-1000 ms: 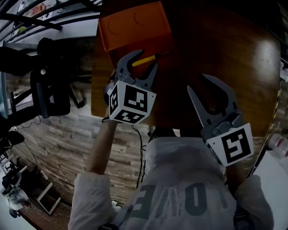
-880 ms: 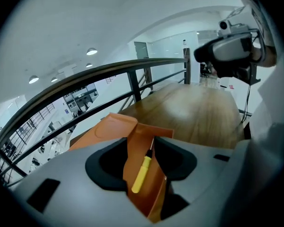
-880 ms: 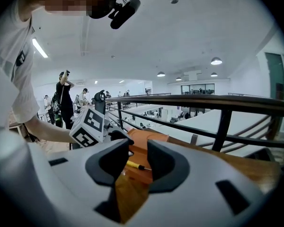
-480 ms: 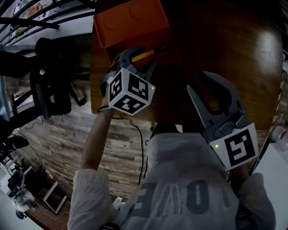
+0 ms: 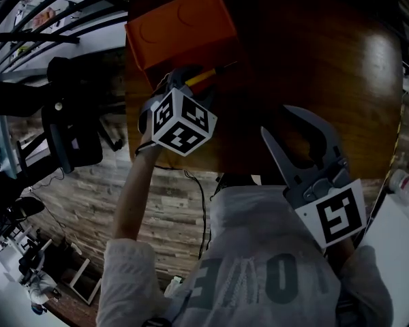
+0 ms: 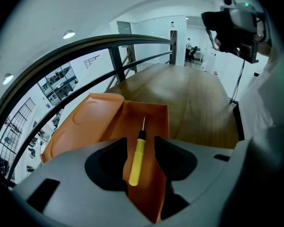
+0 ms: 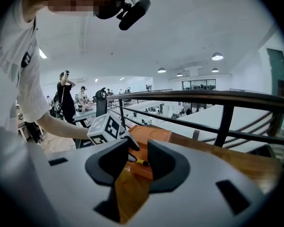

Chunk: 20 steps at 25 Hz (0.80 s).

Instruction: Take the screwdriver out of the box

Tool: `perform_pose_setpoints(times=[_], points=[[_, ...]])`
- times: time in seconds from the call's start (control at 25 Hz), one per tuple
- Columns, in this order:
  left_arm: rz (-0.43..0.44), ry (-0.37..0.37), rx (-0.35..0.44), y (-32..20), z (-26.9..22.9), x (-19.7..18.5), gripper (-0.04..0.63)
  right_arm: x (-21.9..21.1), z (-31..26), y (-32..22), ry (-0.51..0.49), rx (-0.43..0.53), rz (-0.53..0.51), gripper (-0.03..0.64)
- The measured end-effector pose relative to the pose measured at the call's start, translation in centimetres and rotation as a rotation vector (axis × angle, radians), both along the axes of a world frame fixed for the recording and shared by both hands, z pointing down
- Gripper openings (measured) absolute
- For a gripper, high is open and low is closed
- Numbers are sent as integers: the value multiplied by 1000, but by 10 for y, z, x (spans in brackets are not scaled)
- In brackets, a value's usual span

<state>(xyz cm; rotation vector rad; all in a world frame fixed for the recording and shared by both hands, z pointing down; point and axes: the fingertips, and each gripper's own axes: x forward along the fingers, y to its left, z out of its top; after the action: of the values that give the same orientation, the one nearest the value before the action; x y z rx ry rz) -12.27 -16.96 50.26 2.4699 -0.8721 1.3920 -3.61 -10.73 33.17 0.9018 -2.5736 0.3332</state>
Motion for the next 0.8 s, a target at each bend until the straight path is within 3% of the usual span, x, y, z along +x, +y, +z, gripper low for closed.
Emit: perform_pose_setpoints(times=[0.8], points=[[53, -61, -139, -5, 39, -9, 187, -17, 9, 0, -45, -66, -33, 121]])
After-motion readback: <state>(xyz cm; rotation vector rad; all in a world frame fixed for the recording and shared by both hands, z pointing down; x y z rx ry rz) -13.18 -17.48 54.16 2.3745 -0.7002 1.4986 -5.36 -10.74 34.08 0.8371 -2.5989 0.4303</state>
